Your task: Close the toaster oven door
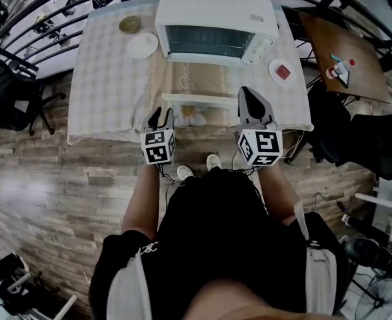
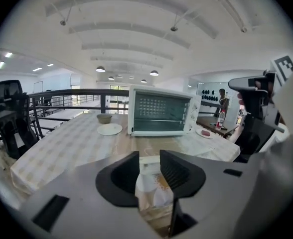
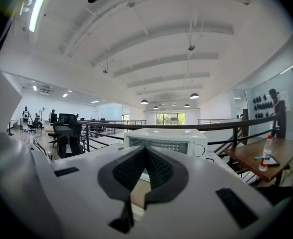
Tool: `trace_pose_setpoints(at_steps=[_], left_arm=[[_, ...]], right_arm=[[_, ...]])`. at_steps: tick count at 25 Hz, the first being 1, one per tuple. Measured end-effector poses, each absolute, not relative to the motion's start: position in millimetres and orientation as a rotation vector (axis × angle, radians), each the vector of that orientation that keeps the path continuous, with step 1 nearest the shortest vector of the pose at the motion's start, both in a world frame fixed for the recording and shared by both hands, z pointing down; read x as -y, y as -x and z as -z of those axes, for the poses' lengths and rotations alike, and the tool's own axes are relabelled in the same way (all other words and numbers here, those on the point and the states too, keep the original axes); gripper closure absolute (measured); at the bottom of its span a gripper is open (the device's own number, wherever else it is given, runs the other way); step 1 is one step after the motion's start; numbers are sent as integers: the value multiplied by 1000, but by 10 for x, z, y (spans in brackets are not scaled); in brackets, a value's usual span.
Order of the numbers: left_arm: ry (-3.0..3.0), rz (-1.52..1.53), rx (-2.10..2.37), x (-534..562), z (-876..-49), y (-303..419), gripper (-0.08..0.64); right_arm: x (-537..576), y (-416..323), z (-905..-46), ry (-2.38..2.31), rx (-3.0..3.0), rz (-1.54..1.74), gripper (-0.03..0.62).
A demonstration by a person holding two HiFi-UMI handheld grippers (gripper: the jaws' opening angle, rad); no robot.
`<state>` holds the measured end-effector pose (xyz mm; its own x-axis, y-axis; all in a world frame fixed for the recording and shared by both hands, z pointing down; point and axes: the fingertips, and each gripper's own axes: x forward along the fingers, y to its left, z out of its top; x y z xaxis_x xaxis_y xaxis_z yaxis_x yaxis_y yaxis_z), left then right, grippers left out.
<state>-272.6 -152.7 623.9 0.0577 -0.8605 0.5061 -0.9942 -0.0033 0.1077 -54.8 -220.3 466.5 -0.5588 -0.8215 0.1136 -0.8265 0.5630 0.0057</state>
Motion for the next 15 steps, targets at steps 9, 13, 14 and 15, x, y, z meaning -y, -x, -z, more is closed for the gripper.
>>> trace_pose_setpoints(at_steps=[9, 13, 14, 15], left_arm=[[-1796, -474, 1807, 1684, -6964, 2798, 423], [-1785, -479, 1791, 1835, -7141, 2815, 423], [-1782, -488, 1789, 1871, -7180, 2814, 423], [-1776, -497, 1788, 1901, -7217, 2816, 423]], right_arm=[[2295, 293, -4730, -1460, 2618, -80, 591], [2346, 158, -4728, -1492, 2592, -81, 589], [2355, 119, -4733, -1501, 2585, -82, 591], [2363, 83, -4740, -1508, 2577, -84, 589]])
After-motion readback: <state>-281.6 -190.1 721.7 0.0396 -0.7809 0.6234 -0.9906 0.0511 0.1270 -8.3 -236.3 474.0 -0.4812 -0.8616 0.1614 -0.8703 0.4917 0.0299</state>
